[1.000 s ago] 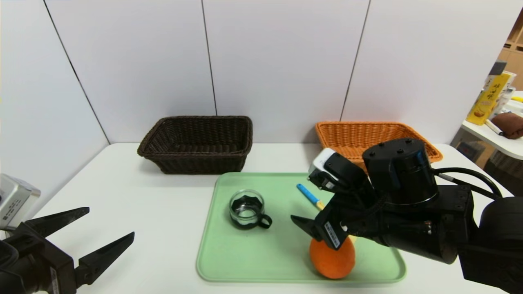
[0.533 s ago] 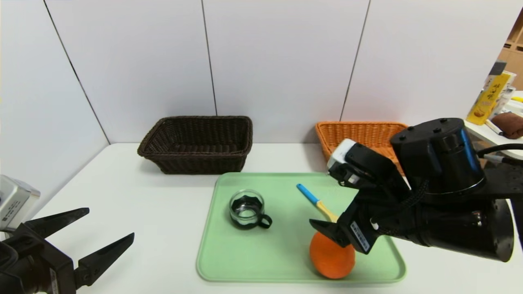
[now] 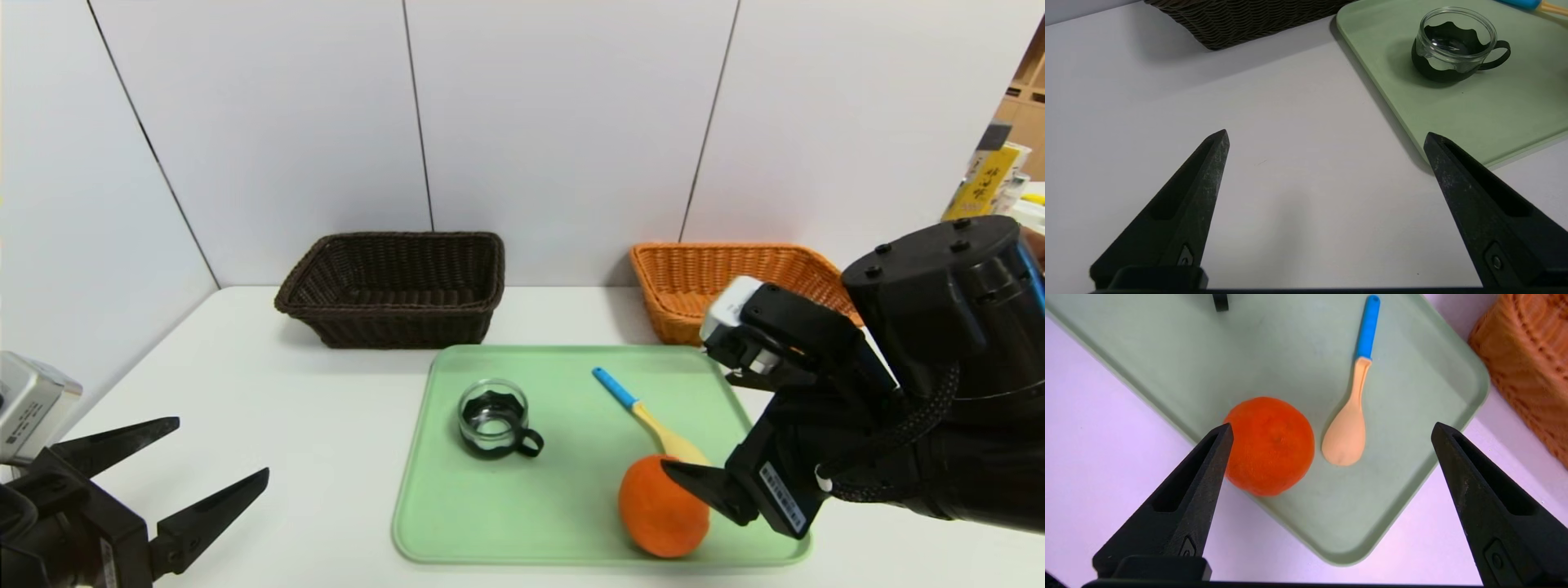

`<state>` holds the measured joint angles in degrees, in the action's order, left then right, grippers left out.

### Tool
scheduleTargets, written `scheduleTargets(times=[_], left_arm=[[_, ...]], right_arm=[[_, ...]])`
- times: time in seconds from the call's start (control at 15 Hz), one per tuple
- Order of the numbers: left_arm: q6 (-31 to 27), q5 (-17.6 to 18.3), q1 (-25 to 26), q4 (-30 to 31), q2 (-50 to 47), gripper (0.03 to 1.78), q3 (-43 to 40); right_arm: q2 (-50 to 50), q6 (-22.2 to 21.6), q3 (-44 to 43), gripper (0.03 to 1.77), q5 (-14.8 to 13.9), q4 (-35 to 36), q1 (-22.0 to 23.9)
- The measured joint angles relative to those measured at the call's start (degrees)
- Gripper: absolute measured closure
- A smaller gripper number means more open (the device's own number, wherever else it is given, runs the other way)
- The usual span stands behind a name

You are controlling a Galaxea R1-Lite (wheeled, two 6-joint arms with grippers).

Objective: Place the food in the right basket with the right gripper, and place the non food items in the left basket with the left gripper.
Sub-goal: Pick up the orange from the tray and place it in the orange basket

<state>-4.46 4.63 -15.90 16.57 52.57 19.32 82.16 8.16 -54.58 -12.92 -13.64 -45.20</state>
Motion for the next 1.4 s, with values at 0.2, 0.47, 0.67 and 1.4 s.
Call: scheduleTargets(times=[0.2, 0.47, 0.67, 1.4], left_arm=[[-0.02, 0.00, 0.00, -0.09, 0.00, 0.12, 0.00], [-0.66, 0.02, 0.00, 0.02, -0.04, 0.12, -0.52], [-0.79, 0.00, -0.02, 0.07, -0.11, 0.12, -0.94], [-0.79, -0.01, -0.09, 0.11, -0.28, 0.12, -0.74]], right_arm=[[-0.28, -2.27, -0.35, 0.11, -0.59, -2.76, -1.24], [-0.02, -6.05, -2.86, 0.11, -1.85, -8.27, -4.16], [0.83, -7.69, -4.27, 0.11, -2.21, -9.07, -5.42], [7.25, -13.28, -6.06, 0.11, -3.89, -9.81, -6.89]])
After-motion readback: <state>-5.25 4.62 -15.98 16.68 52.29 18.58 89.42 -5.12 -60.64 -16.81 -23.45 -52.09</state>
